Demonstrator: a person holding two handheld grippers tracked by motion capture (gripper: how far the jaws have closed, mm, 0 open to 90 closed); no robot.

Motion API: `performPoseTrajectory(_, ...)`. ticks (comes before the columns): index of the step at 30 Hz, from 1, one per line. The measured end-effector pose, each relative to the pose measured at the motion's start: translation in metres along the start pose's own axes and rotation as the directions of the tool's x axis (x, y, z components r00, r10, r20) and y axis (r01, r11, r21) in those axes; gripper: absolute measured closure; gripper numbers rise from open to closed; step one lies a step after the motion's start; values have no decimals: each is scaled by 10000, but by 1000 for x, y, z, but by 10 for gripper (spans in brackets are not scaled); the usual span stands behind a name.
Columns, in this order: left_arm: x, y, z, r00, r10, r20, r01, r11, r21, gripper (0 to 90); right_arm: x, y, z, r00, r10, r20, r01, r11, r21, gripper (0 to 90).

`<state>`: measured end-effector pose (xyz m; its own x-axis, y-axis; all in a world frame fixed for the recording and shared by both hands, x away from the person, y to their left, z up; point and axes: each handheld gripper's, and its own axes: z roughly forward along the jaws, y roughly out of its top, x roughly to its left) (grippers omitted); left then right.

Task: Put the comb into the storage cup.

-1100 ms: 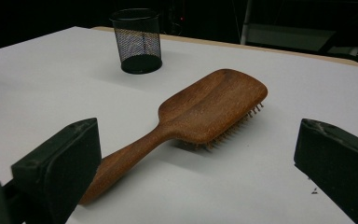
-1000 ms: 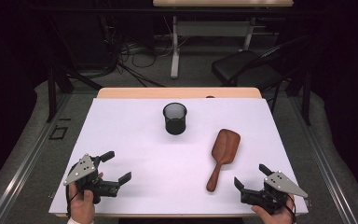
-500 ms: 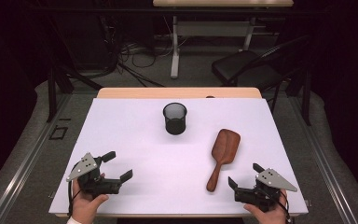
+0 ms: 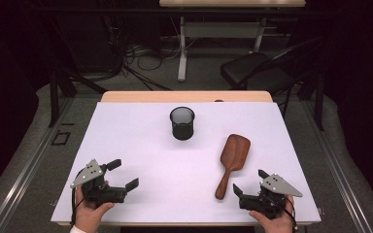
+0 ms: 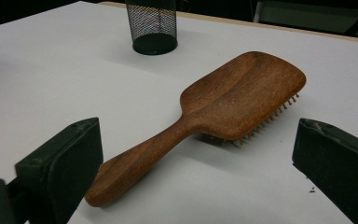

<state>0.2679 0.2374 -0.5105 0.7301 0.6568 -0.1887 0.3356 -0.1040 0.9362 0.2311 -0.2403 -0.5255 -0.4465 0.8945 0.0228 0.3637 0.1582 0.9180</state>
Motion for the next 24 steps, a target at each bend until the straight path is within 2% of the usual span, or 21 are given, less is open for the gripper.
performPoseTrajectory(4,0,0,0,10000,31,-93,-30,10000,80,5,3,1,2,9999,-107,-96,107,9999,34,74)
performPoseTrajectory(6,1,0,1,10000,-27,-33,27,10000,83,5,6,2,4,9997,-167,-167,167,9999,-30,145)
performPoseTrajectory(10,1,0,1,10000,-26,-77,27,9999,106,5,9,4,8,9993,-207,-300,209,9998,75,152)
performPoseTrajectory(18,-1,0,1,9999,29,-101,-27,9997,224,5,18,12,22,9984,-333,-466,343,9992,225,297)
performPoseTrajectory(24,0,0,0,9999,34,-160,-30,9996,264,5,26,17,35,9961,-396,-785,439,9976,533,328)
